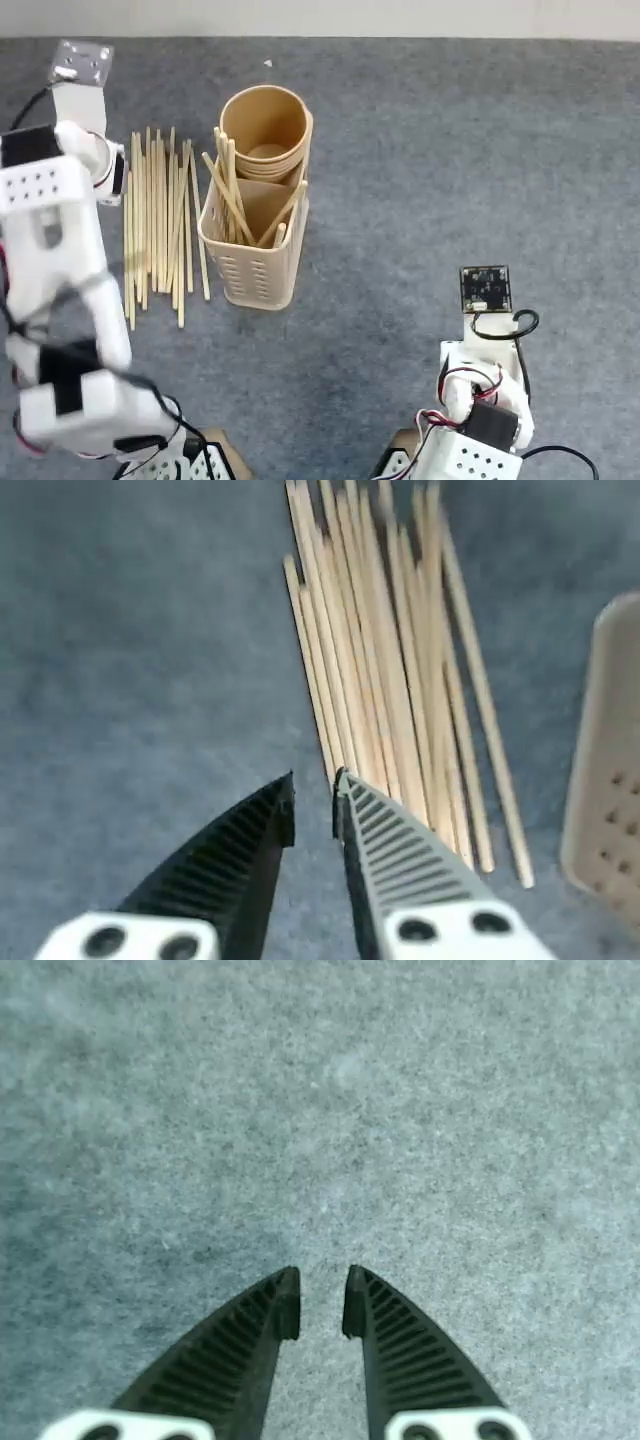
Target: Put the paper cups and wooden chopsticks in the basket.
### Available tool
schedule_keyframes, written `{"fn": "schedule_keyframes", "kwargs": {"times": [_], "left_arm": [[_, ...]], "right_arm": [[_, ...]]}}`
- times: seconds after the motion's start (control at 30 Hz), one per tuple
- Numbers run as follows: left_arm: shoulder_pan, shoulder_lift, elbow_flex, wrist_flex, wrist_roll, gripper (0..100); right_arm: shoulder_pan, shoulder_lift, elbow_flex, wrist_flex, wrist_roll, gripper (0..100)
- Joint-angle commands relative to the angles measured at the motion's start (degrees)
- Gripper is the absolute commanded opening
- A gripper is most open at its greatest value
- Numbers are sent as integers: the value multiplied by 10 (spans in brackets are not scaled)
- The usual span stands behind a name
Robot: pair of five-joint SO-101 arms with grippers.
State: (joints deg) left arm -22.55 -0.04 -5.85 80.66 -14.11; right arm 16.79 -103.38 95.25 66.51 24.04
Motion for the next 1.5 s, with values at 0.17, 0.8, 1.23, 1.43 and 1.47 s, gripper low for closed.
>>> {"fn": "schedule_keyframes", "kwargs": {"times": [0.17,0.8,1.23,1.43,1.47], "left_arm": [[-21,168,-39,4,-66,104],[-58,243,-39,-69,-96,104],[-17,247,-38,-60,-91,109],[-15,271,-38,-62,-91,109],[-16,282,-38,-63,-91,109]], "right_arm": [[7,-1,90,0,5,88],[7,-1,90,0,5,88],[8,-1,90,0,5,88],[8,-1,90,0,5,88],[8,-1,90,0,5,88]]}}
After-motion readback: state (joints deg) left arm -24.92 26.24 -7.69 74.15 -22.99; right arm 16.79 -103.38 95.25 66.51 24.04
